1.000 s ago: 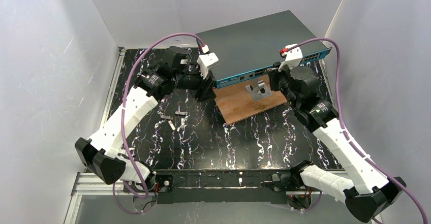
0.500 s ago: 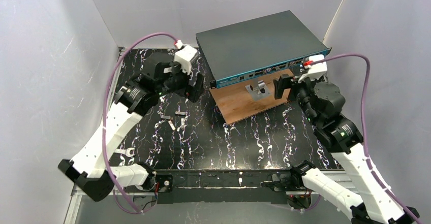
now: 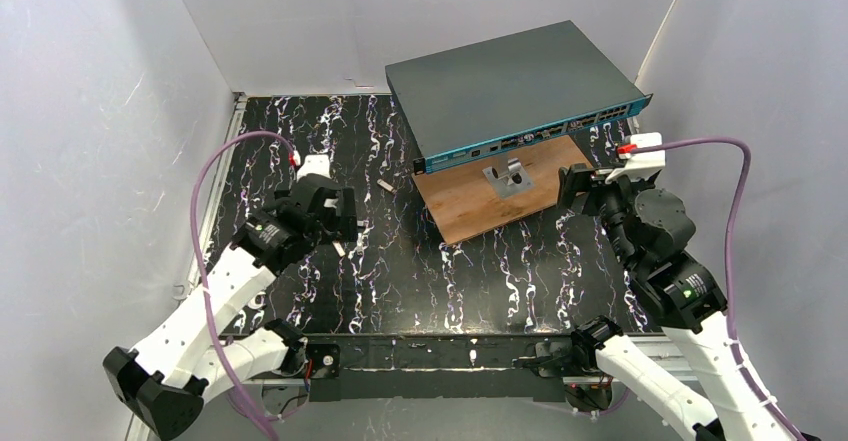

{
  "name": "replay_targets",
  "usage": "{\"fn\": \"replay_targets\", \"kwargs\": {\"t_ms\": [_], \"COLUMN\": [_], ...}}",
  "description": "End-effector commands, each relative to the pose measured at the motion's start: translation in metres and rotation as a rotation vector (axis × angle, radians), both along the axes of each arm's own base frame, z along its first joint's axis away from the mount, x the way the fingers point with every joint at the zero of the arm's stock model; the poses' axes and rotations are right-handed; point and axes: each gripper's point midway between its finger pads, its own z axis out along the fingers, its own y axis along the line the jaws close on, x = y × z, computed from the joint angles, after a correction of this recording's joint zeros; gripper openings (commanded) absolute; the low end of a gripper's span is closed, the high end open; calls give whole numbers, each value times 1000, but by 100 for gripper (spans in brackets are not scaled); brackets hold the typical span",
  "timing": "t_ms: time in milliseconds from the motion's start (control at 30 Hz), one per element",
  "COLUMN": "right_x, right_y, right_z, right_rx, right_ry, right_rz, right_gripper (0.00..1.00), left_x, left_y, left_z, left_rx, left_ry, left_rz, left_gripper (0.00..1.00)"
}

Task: Insert the plug into the switch port
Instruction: Insert the plug into the switch port, then pick up the plug from the center of the board.

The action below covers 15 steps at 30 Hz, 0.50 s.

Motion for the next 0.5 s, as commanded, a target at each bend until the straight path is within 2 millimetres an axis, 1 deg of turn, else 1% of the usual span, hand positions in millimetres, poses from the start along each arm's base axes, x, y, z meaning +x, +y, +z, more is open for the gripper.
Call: {"fn": "replay_targets", "kwargs": {"t_ms": [0, 133, 267, 333, 467], "right_x": [3, 2, 0, -1, -3], "right_y": [-4, -6, -7, -7, -10], "right_z": [9, 6, 6, 6, 6], "right_rx": [7, 10, 12, 13, 12], "right_ry": [-45, -50, -51, -53, -52], "right_rz": [-27, -32, -32, -32, -38], "right_gripper": [99, 99, 99, 99, 99], "left_x": [-6, -3, 6, 10, 13], "left_y": [24, 26, 20, 19, 23], "left_z": [-37, -62, -86, -97, -120], "left_rx": [33, 41, -4, -24, -55], "left_ry": [52, 93, 109, 117, 187], "left_rz": [233, 338, 403, 430, 505], "left_gripper": [98, 96, 91, 86, 74]}}
